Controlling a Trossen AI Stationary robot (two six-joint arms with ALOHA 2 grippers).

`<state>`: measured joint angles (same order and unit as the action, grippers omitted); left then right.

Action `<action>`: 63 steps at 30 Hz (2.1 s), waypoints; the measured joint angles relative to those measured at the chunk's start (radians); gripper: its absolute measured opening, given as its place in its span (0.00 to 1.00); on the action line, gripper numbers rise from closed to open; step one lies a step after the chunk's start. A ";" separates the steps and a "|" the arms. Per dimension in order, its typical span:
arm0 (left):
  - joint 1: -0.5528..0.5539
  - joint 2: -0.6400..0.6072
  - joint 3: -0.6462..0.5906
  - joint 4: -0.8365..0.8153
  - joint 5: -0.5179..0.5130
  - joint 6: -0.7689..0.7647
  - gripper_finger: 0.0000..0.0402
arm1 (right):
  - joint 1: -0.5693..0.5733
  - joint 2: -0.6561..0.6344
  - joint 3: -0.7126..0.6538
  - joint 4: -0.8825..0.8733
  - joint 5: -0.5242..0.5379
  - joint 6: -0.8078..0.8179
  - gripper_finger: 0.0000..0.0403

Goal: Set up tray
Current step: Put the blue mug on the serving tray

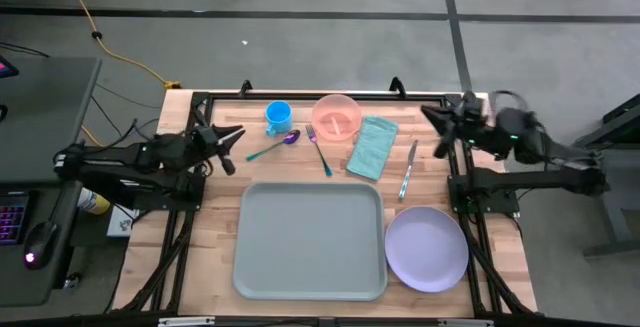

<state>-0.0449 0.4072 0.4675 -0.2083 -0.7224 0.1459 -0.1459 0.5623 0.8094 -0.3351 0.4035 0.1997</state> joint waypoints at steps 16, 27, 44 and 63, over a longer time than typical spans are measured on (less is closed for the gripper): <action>0.308 0.490 0.137 -0.242 0.179 -0.299 0.22 | 0.000 0.278 0.150 -0.152 0.173 -0.034 0.00; 0.487 0.754 0.136 -0.173 0.392 -0.634 0.22 | 0.000 0.282 0.149 -0.171 0.139 -0.043 0.00; 0.516 0.755 0.347 -0.104 0.500 0.284 0.22 | 0.000 0.282 0.149 -0.225 0.090 -0.043 0.00; 0.638 0.868 0.608 -0.590 0.533 0.348 0.56 | 0.000 0.282 0.149 -0.255 0.005 -0.043 0.00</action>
<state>0.5926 1.2756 1.0751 -0.7986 -0.1892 0.4939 -0.1459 0.8444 0.9581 -0.5903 0.4088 0.1570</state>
